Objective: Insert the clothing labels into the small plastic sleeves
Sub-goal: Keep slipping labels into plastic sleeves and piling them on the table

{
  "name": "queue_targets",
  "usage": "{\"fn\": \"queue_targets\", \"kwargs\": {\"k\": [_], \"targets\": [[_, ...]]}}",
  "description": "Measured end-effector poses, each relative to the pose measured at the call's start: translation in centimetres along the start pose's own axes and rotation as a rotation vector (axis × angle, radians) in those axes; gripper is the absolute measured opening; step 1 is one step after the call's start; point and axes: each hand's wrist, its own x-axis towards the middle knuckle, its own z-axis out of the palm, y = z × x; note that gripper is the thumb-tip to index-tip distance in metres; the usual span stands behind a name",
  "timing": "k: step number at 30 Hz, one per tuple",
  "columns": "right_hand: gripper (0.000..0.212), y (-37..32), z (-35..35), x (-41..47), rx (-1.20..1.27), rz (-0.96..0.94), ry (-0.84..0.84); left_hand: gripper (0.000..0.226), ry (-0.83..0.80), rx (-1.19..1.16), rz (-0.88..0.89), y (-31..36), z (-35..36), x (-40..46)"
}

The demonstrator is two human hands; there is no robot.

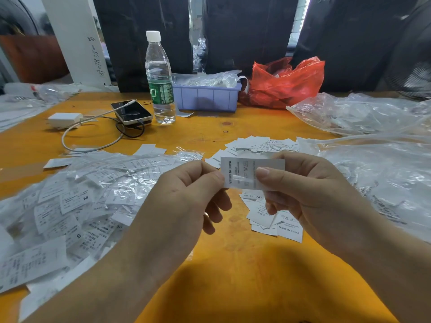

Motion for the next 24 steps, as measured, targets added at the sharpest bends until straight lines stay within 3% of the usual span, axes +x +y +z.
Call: {"fn": "queue_targets", "kwargs": {"k": [5,15,19,24], "targets": [[0.013,0.11,0.16,-0.01,-0.007,0.021,-0.022,0.021,-0.018,0.056,0.014,-0.11,0.20,-0.27],[0.018,0.18,0.41,-0.18,-0.022,0.012,-0.004,0.024,-0.008,0.189,0.068,-0.27,0.25,-0.63],[0.009,0.40,0.46,-0.16,-0.024,0.003,-0.034,0.029,-0.019,0.161,0.048,-0.22,0.15,-0.48],[0.008,0.55,0.08,0.00,-0.049,0.018,-0.086,0.012,-0.001,0.257,0.042,-0.21,-0.11,-0.36]]}}
